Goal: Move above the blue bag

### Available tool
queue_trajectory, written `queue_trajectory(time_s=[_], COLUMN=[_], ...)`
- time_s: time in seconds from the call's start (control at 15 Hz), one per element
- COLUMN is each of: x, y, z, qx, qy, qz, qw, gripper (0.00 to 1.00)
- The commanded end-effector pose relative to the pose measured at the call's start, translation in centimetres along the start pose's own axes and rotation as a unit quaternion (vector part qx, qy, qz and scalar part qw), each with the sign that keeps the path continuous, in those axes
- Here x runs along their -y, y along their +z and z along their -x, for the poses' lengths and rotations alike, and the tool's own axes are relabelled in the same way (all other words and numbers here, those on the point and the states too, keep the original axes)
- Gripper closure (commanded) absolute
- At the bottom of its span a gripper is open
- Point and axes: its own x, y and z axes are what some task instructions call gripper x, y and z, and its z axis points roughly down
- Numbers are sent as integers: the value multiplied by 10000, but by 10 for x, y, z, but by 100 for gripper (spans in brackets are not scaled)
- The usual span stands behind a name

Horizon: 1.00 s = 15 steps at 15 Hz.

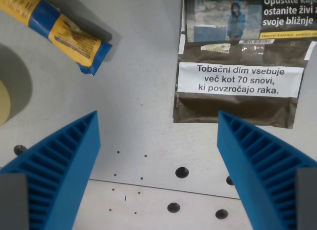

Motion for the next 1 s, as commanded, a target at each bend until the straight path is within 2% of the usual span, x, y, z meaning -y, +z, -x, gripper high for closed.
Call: queue_trajectory(time_s=[0.07,0.53,0.8,1.0], x=[4,17,34,47], y=[3,13,25,35], z=[-3,-9,-15,-21], qx=[-74,-166,-214,-242], qy=[-491,-1333,-1960,-2441], qz=[-28,-82,-116,-157], qw=[9988,9909,9803,9693], gripper=[0,0,0,0])
